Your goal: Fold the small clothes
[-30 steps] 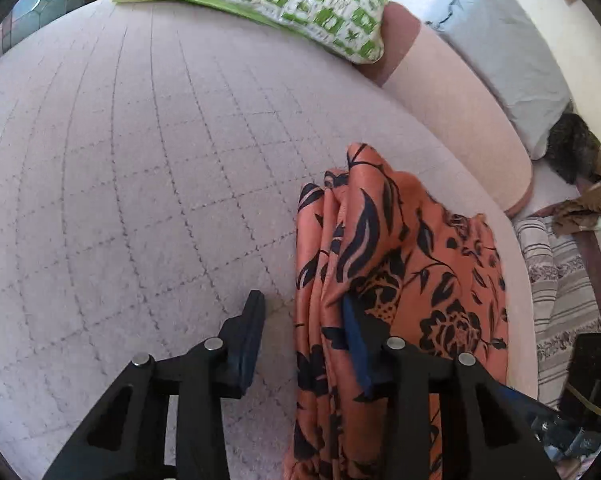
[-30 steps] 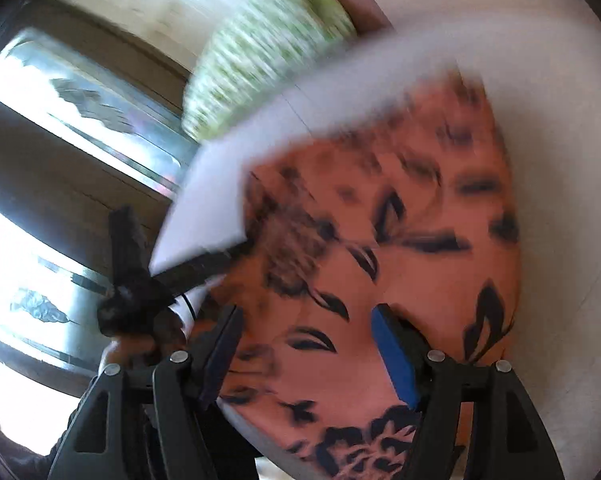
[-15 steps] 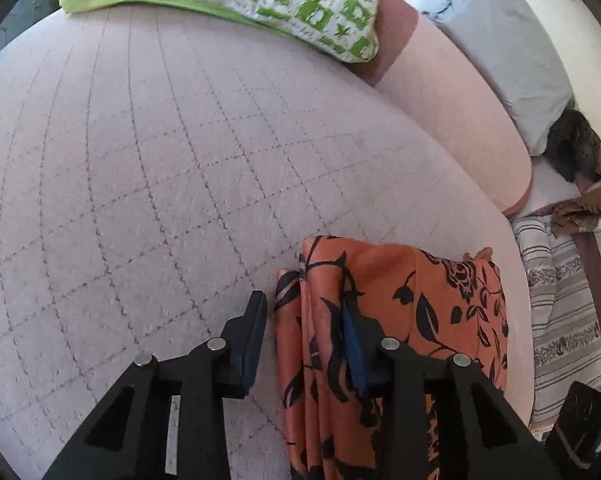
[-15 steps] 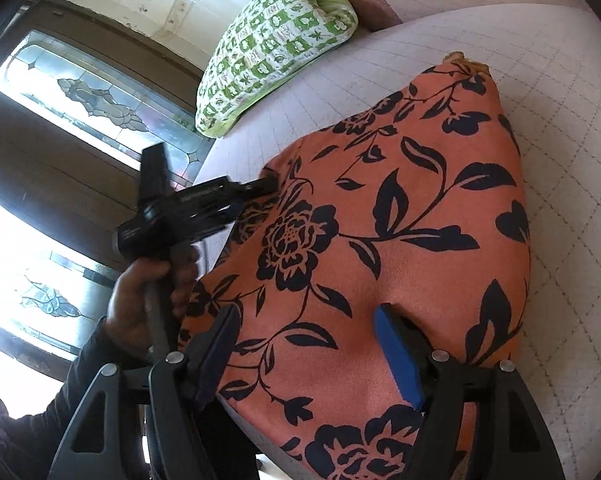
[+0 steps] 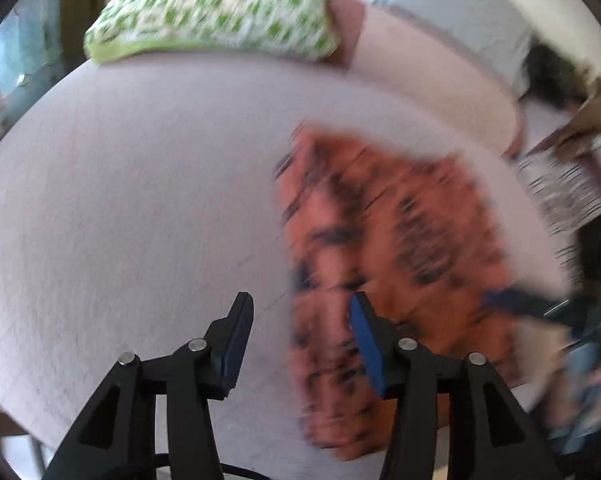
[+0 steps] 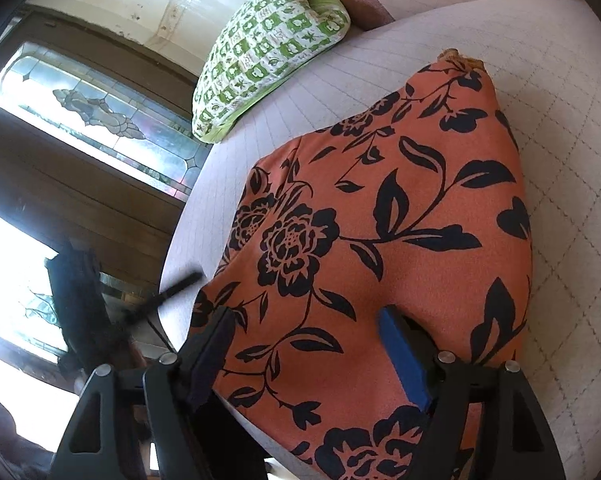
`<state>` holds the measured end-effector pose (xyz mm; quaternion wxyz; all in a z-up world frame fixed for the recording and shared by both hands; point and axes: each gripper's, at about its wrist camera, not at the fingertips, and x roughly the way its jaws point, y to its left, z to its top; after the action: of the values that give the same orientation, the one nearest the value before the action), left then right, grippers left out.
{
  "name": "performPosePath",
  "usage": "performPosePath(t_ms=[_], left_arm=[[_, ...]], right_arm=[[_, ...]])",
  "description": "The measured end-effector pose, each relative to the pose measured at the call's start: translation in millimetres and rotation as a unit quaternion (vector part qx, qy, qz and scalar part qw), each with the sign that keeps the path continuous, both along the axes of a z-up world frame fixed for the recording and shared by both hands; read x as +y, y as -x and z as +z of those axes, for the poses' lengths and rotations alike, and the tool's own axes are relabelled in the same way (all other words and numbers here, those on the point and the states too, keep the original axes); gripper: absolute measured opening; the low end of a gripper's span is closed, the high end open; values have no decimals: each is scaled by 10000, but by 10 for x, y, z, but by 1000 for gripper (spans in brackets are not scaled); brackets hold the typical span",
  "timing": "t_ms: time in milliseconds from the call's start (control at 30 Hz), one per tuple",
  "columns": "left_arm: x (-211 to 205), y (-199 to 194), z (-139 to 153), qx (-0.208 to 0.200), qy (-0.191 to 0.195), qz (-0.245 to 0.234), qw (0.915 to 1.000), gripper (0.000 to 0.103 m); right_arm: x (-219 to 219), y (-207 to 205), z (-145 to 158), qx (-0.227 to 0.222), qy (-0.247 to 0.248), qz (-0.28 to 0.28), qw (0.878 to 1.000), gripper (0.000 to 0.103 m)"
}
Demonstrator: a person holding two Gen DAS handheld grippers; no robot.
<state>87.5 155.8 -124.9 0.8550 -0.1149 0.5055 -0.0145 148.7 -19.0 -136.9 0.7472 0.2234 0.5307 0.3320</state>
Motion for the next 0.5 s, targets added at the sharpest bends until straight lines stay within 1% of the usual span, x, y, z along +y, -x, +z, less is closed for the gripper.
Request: performPosePath(t_ms=[33,67,100,167,233,300,367,500], left_arm=[[45,9,-22,9,56,116,9999,54],[99,32,35,2,208,274,9994,54],[107,53,123,-71,232,343,9991,53],[48,120,341,-397,65,245,9989,53],[-27,206,505,-541,-103,172,9983,53],[-84,303,579,-616,-133,174,9979,56],[-193,363,577,-646,-241,151,9975,58],[-276,516,603,-608,-335,137,9975,58]], right_arm=[[10,-7,-1,42,9,-8,10000,78],[12,-10,10,79,33,-25,10000,78],[5,-9,35,107,72,-36,9999,78],[-37,46,144,40,22,-102,9999,78],[-88,138,239,-70,-86,-188,9998,79],[-110,239,285,-104,-185,-200,9996,80],[-96,343,259,-80,-180,-153,9997,81],[-18,383,12,148,53,-43,9999,81]])
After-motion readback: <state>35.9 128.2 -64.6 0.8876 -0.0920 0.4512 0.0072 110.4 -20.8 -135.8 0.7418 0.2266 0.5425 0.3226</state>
